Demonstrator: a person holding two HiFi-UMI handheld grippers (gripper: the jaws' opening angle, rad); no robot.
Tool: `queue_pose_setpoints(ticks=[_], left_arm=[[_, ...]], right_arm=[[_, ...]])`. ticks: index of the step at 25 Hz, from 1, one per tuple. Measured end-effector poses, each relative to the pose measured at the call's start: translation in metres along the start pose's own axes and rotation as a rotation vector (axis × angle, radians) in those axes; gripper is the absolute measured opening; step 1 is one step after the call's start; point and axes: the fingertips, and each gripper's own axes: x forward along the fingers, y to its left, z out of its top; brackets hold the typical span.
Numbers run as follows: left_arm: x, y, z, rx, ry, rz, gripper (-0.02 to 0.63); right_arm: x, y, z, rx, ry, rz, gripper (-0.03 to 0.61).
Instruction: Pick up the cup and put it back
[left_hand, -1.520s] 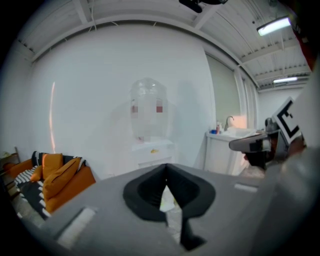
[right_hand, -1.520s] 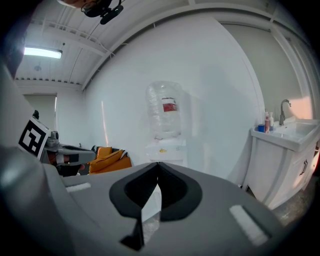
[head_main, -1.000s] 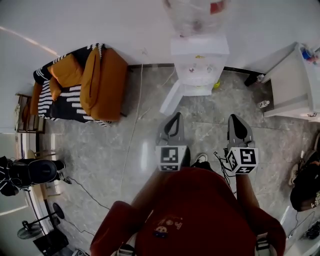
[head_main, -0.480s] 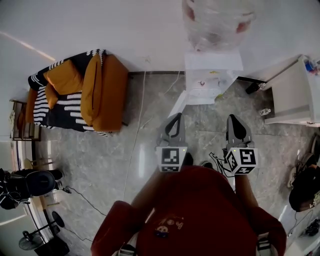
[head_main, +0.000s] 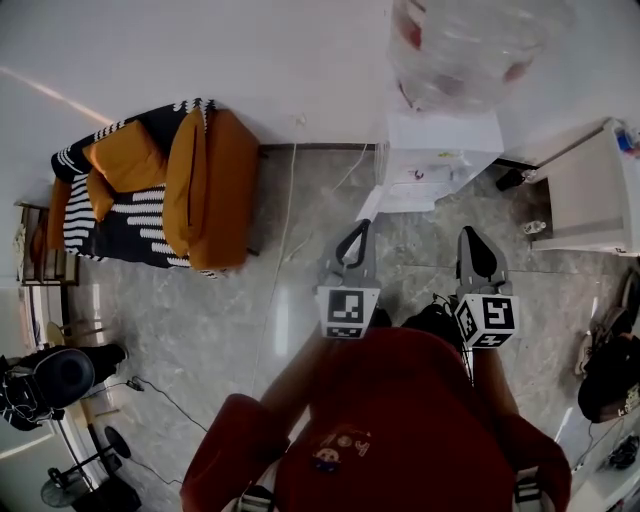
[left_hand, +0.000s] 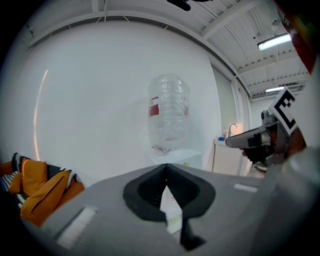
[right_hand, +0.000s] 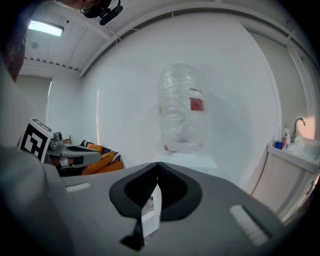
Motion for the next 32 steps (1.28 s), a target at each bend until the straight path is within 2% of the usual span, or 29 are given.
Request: queue_pose_setpoints(ticks=[7, 15, 21, 27, 32], left_arm=[[0.019, -0.012, 0.009, 0.009, -0.002, 0.04, 0.002], [0.048, -0.055, 0.02, -0.032, 0.008, 0.152, 0.002], [0.069, -0.091, 0.028, -0.031, 0.01, 0.212, 0.002], [0.08, -0.113, 0.03, -0.044, 0.009, 0.262, 0.002], [0.079, -0.114, 0.028, -0.053, -0.012, 0.285, 0.002]], right_arm=[[0.009, -0.031, 0.005, -0.003, -0.015, 0.017, 0.002], [0.01, -0.098, 0.007, -0.005, -0.004, 0.104, 0.002], [0.01, -0.146, 0.0, 0.003, 0.012, 0.152, 0.002], [0.015, -0.166, -0.01, -0.015, 0.039, 0.216, 0.002], [0.023, -0.163, -0.021, -0.025, 0.05, 0.268, 0.002]])
